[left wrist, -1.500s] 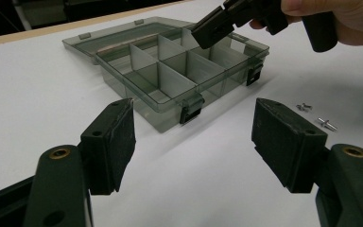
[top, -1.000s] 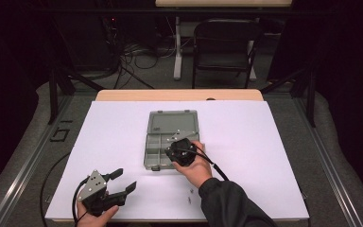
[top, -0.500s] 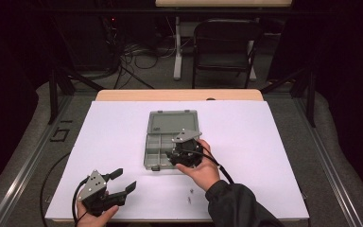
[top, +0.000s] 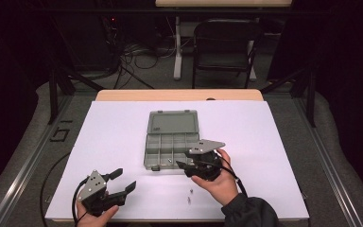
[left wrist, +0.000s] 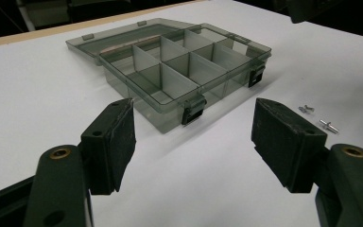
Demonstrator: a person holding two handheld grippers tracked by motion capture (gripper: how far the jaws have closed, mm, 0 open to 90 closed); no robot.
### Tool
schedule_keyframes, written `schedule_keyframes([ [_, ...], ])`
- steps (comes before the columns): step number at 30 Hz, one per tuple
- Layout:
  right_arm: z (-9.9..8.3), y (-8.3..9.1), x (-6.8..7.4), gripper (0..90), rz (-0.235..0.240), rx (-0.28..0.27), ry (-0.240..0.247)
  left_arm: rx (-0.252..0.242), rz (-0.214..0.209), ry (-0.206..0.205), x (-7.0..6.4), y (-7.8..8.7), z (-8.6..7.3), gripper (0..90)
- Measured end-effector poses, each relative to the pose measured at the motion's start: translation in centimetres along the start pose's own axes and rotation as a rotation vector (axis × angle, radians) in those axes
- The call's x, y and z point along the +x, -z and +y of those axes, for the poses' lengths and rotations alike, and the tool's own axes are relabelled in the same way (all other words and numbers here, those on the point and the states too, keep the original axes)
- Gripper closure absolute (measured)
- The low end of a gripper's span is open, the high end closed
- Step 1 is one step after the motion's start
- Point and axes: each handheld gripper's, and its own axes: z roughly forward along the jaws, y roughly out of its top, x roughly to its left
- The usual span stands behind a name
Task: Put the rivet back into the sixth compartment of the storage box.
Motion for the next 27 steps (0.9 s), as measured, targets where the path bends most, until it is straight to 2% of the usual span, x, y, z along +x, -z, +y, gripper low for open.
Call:
schedule_keyframes([
  [2,-0.2,0.3,0.0,55.0,-0.005,-0.005,0.001,-0.001,0.000,0.000,0.0,0.0,0.0,31.3],
  [3,-0.7,0.8,-0.2,55.1,-0.014,-0.022,-0.014,0.000,0.005,-0.004,0.0,0.0,0.0,31.3],
  [4,-1.3,1.4,-0.4,55.2,-0.002,-0.034,-0.037,0.000,0.000,0.001,0.0,0.0,0.0,31.4],
  [5,-1.3,1.4,-0.4,55.2,-0.002,-0.034,-0.037,0.000,0.000,0.001,0.0,0.0,0.0,31.4],
  [6,-2.1,2.0,-0.5,52.2,-0.011,-0.039,-0.046,0.001,0.000,0.000,0.0,0.0,0.0,31.4],
  [10,-3.3,2.6,-0.6,47.9,-0.023,-0.036,-0.036,0.002,0.002,-0.001,0.0,0.0,0.0,31.4],
  [11,-4.0,2.8,-0.6,46.9,-0.034,-0.044,-0.015,0.000,0.004,-0.002,0.0,0.0,0.0,31.4],
  [16,-5.4,3.2,-0.6,44.6,-0.046,-0.023,-0.014,-0.004,0.006,0.000,-0.1,-0.1,0.0,31.4],
  [19,-6.1,3.4,-0.6,40.7,-0.065,-0.016,-0.036,-0.003,0.006,0.001,-0.1,-0.2,0.0,31.4],
  [22,-6.7,3.5,-0.6,36.3,-0.081,-0.030,-0.039,-0.003,0.008,0.000,-0.1,-0.1,0.0,31.4],
  [27,-7.4,3.2,-0.6,37.5,-0.090,-0.026,-0.042,0.004,0.002,-0.001,0.0,0.0,0.0,31.4],
])
